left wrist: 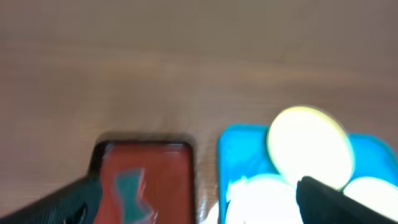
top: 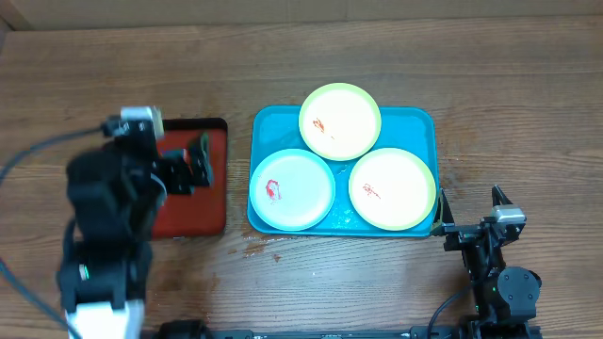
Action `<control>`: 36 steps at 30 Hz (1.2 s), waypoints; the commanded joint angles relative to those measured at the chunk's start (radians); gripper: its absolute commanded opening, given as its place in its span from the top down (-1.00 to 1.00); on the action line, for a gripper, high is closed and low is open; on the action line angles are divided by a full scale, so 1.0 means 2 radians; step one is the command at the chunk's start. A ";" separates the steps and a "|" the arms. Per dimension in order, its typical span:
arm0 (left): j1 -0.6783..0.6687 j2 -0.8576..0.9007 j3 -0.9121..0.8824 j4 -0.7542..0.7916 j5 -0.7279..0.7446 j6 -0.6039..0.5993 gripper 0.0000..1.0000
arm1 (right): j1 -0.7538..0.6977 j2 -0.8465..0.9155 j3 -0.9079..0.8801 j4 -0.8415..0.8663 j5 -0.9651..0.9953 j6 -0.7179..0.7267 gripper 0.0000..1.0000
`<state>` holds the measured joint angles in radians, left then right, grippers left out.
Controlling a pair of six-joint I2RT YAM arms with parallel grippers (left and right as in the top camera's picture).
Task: Clean dirty plates on tray and stack at the side
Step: 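Move the left gripper down to the green sponge in the red water, then grasp the green sponge with the left gripper and soak it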
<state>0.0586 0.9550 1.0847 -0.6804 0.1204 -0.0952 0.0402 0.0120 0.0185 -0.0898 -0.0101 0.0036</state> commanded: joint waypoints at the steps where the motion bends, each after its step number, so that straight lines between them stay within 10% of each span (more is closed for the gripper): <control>1: -0.002 0.082 0.080 -0.068 -0.062 -0.024 -0.99 | 0.003 -0.005 -0.005 0.003 0.005 0.000 -1.00; 11: 0.055 0.266 0.094 -0.102 -0.100 -0.176 -1.00 | 0.003 -0.005 -0.005 0.003 0.005 0.000 -1.00; 36: 0.064 0.482 0.094 0.031 -0.077 -0.146 -0.61 | 0.003 -0.005 -0.005 0.003 0.005 0.000 -1.00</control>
<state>0.1905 1.8824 1.2575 -0.6228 -0.0418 -0.4007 0.0402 0.0120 0.0185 -0.0898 -0.0101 0.0036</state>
